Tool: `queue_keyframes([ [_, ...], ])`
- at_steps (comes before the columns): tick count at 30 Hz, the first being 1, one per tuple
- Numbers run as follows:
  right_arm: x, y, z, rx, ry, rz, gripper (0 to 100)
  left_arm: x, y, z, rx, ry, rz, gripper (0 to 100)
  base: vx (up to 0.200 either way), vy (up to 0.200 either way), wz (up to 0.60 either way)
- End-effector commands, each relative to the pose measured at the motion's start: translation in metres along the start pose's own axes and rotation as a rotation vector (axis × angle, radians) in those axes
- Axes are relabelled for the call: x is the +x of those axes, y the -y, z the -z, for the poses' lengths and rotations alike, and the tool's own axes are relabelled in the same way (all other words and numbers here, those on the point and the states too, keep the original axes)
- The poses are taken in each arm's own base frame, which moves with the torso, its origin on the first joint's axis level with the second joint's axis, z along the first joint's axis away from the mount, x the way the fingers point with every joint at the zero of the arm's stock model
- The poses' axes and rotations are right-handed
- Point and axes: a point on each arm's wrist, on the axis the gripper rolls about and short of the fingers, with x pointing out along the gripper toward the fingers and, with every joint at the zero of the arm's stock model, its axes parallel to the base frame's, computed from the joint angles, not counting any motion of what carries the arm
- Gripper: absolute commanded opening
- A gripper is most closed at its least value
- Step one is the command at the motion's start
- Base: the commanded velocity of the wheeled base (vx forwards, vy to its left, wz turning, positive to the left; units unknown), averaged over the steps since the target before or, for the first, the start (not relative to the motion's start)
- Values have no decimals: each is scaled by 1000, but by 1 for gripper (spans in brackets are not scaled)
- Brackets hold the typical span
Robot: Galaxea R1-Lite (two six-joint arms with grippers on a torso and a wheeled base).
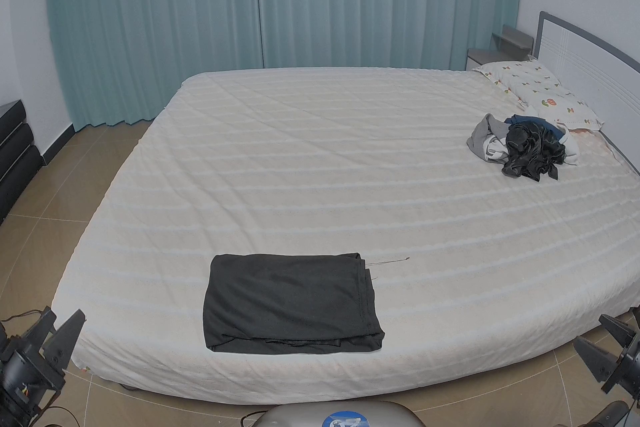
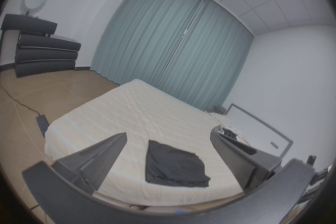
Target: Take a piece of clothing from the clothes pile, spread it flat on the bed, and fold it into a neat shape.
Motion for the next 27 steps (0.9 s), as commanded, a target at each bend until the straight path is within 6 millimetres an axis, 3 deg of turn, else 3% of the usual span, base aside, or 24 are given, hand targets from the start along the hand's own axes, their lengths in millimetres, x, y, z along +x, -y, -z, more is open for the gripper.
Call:
queue_keyframes([
  [1,-25,-1,19,-64,121,-23,100,-26,-7,15,120,104,19,100,0,0,0],
  [10,-33,-1,40,-115,192,55,100,-34,-15,35,252,129,-78,100,0,0,0],
  [23,-31,4,41,-212,246,199,100,-39,-16,44,334,205,-95,100,0,0,0],
  [27,-29,4,39,-328,304,205,100,-38,-15,45,369,182,-50,100,0,0,0],
])
